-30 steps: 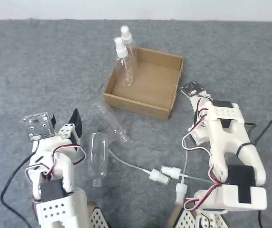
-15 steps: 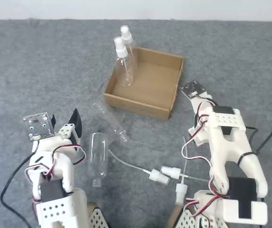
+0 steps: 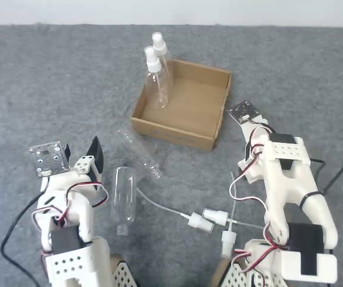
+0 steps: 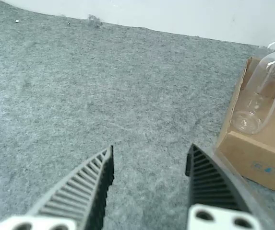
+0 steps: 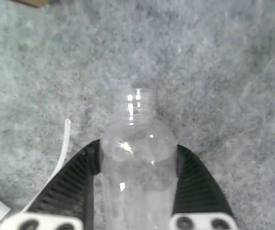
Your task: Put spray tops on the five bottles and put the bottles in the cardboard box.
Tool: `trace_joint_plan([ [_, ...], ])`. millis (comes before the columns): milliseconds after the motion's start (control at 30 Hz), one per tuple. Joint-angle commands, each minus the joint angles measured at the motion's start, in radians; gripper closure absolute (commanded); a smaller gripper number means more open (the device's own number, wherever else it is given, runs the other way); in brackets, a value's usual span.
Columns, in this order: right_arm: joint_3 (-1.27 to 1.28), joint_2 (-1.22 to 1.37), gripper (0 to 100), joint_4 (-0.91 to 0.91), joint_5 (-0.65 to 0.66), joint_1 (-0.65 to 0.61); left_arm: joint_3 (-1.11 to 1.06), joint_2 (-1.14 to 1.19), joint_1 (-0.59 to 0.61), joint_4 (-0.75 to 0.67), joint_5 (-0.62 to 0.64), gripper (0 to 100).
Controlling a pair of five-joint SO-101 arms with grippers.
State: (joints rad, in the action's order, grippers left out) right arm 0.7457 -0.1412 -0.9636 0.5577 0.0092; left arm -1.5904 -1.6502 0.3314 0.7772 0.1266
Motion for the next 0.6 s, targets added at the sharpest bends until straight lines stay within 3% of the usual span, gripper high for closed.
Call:
trace_joint_plan([
  [0,-0.005,-0.094,98.9,-0.015,0.009,-0.015,0.008,-0.008,0.002,-0.032,-0.011,77],
  [333,-0.003,-0.334,98.0,-0.185,0.009,-0.019,0.008,-0.008,0.002,-0.032,-0.011,77],
  [567,0.003,-0.515,97.8,-0.3,-0.011,-0.122,0.008,-0.008,0.003,-0.032,-0.011,77],
])
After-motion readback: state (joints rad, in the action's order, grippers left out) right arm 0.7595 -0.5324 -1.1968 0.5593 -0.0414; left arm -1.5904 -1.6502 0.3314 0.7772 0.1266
